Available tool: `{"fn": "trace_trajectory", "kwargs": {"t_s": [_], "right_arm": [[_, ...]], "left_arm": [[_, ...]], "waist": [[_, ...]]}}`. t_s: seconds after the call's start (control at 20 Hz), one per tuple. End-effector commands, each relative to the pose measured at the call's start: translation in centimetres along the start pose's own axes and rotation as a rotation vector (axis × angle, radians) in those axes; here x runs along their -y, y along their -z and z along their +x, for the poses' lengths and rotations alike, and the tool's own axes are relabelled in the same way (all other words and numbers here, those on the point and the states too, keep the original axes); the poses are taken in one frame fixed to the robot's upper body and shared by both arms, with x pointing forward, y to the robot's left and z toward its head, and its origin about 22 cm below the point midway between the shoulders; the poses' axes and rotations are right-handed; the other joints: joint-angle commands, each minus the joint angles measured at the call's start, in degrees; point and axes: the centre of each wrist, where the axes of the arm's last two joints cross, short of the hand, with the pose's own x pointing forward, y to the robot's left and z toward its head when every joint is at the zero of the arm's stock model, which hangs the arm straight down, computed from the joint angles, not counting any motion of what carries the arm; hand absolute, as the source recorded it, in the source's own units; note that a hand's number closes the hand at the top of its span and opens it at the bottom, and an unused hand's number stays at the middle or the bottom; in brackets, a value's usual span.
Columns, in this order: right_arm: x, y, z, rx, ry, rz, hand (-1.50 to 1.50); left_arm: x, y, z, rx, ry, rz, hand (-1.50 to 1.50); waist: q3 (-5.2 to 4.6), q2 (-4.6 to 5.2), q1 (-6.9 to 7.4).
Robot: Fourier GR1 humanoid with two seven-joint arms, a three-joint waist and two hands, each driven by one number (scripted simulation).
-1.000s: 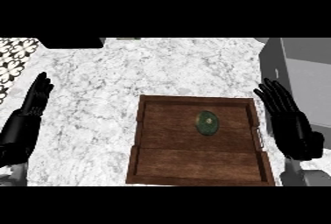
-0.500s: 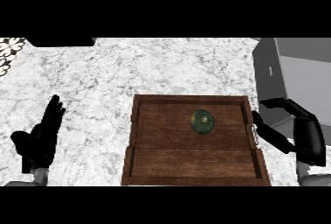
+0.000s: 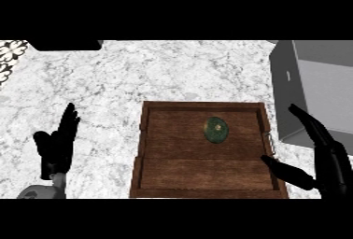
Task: Pick the squash from the tray and place it in the cardboard box
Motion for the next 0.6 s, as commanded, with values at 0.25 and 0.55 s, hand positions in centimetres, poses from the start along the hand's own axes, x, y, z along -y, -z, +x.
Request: {"fn": "trace_trajectory", "kwargs": {"t_s": [0.25,0.55], "right_arm": [[2.7,0.8,7.9,-0.167,-0.186,0.211,-1.50],[0.6,1.6,13.0,-0.224,-0.238,0.318,-1.50]], "left_arm": [[-0.9,0.3,0.5,-0.005,-0.002,-0.037,0.00],[-0.3,1.6,-0.1,0.006,-0.003,-0.011,0.00]], "waist": [[0.12,0.05,1.79],[0.18,0.19,1.55]]}}
